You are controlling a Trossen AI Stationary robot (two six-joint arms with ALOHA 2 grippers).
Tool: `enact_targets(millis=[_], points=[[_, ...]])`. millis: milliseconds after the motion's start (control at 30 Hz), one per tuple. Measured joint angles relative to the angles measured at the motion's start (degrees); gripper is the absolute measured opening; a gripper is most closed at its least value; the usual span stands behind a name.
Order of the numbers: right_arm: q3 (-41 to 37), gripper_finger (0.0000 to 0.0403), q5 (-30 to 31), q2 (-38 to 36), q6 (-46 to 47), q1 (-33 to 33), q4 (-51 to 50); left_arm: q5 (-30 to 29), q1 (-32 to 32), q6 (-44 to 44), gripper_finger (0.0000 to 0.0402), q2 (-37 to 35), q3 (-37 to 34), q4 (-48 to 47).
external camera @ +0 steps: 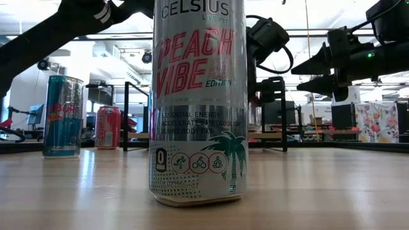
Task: Place canned beverage on shelf
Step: Put the red and silver soda can on the shelf aligned with the other red and silver soda can
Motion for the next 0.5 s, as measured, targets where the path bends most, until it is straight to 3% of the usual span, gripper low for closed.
enact_targets(millis=[500], points=[[0.00,0.0327,-0.01,0.00,0.00,0.01,0.00,-1.54,0.00,-0.03,0.0322,-0.02,0.00,-0.75]])
